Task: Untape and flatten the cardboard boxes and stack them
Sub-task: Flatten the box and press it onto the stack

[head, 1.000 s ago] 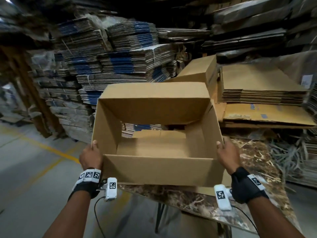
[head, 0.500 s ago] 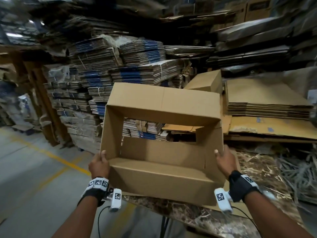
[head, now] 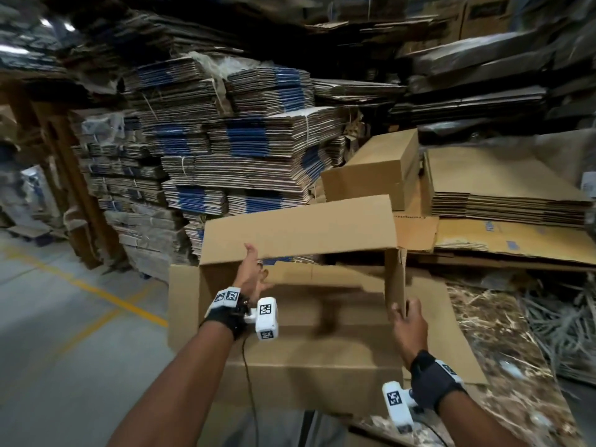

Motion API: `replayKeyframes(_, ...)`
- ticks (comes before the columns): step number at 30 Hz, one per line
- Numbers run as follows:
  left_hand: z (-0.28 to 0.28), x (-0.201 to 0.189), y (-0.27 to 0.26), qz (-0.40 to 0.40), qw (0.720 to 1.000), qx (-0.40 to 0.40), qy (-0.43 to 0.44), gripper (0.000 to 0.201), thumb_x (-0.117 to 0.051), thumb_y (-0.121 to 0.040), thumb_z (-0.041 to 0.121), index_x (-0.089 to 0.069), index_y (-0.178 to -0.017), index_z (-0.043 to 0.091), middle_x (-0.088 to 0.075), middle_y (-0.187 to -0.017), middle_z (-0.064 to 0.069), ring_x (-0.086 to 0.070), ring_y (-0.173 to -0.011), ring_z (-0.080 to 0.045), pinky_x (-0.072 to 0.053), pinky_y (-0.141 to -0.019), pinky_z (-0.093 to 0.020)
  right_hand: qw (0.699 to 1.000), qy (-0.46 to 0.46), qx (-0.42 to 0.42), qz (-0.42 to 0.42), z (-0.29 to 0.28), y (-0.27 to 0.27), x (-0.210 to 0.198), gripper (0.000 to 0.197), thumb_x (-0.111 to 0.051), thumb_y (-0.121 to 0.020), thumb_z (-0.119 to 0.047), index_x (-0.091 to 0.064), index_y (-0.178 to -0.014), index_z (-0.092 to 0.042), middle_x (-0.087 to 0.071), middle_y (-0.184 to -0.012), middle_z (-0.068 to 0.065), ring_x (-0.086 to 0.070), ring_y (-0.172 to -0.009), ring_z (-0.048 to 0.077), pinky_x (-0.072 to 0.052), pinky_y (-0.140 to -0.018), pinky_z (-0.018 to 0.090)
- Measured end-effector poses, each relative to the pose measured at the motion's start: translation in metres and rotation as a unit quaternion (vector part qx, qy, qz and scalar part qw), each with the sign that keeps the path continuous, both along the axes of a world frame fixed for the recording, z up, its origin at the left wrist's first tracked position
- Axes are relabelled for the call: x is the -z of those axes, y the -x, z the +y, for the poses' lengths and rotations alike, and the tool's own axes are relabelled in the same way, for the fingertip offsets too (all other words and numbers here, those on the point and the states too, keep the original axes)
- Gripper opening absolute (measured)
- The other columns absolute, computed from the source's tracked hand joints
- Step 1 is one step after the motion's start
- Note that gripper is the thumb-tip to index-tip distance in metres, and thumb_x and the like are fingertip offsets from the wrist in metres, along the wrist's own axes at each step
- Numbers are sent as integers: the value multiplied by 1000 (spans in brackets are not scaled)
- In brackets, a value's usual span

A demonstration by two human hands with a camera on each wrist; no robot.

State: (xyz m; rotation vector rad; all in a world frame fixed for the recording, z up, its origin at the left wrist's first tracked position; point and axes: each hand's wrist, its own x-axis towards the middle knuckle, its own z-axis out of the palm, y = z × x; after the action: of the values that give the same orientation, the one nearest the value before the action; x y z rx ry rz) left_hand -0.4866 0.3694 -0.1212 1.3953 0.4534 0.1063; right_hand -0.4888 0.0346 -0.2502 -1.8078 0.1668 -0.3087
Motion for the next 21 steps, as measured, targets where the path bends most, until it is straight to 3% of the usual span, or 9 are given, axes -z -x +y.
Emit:
replayKeyframes(2,-18,-4,-4,-56,993,-37,94,82,-43,-97,66,-27,-158,13,-36,-161,-12,-38,-146,-37,-48,-102,-62,1000,9,-27,-1,2,4,7,5,-55,-103,-21,-50,-105,-21,-66,-85,3,-64,-79,29,-52,-70,41)
replayKeyframes(5,-33,-6,-22,-84,982,-37,167,99,-67,-77,63,-30,-154,13,-47,-151,-20,-52,-132,-40,-56,-91,-62,998,24,-64,-12,5,12,15,9,-57,-102,-19,-54,-109,-25,-69,-86,2,-67,-81,28,-54,-71,40)
replayKeyframes(6,-37,-8,-29,-84,978,-36,186,98,-70,-74,63,-35,-150,11,-50,-146,-23,-55,-127,-43,-56,-88,-63,997,22,-77,-15,7,14,18,12,-58,-102,-20,-55,-110,-27,-70,-86,1,-68,-81,27,-57,-71,42)
replayKeyframes(9,-58,-20,-33,-88,973,-80,198,58,-66,-93,49,-51,-125,3,-62,-124,-23,-65,-109,-42,-57,-88,-63,993,2,-116,-12,16,22,23,18,-59,-101,-22,-54,-114,-34,-72,-91,-1,-70,-81,20,-59,-77,51)
replayKeyframes(11,-64,-24,-35,-71,974,-128,171,43,-64,-100,35,-51,-123,1,-64,-119,-21,-66,-106,-39,-57,-93,-58,988,-1,-152,-4,18,27,22,23,-60,-101,-25,-50,-120,-35,-72,-99,-5,-70,-89,16,-58,-85,51)
replayKeyframes(15,-46,-32,-33,-72,970,-202,117,66,-65,-92,17,-33,-149,6,-55,-136,-19,-61,-117,-38,-54,-99,-57,948,58,-312,24,5,32,19,69,-74,-91,-38,-34,-146,-29,-53,-140,-14,-52,-126,2,-43,-110,34)
replayKeyframes(17,-32,-33,-27,-81,964,-230,110,71,-69,-87,13,-34,-148,6,-58,-135,-19,-65,-113,-37,-56,-96,-55,938,70,-335,43,-2,27,18,86,-74,-84,-55,-29,-153,-32,-40,-145,-18,-40,-135,3,-36,-114,33)
replayKeyframes(19,-15,-28,-20,-85,957,-251,116,66,-69,-89,6,-35,-146,1,-60,-132,-17,-65,-112,-36,-54,-98,-55,946,68,-315,42,-4,23,8,89,-63,-77,-78,-39,-150,-34,-44,-142,-18,-43,-134,6,-40,-111,33)
replayKeyframes(21,1,-23,-7,-76,951,-276,112,76,-71,-89,8,-29,-152,1,-56,-141,-18,-62,-120,-36,-52,-103,-55,957,68,-281,31,-5,18,-10,85,-47,-70,-94,-63,-124,-31,-62,-126,-17,-59,-117,7,-47,-93,26)
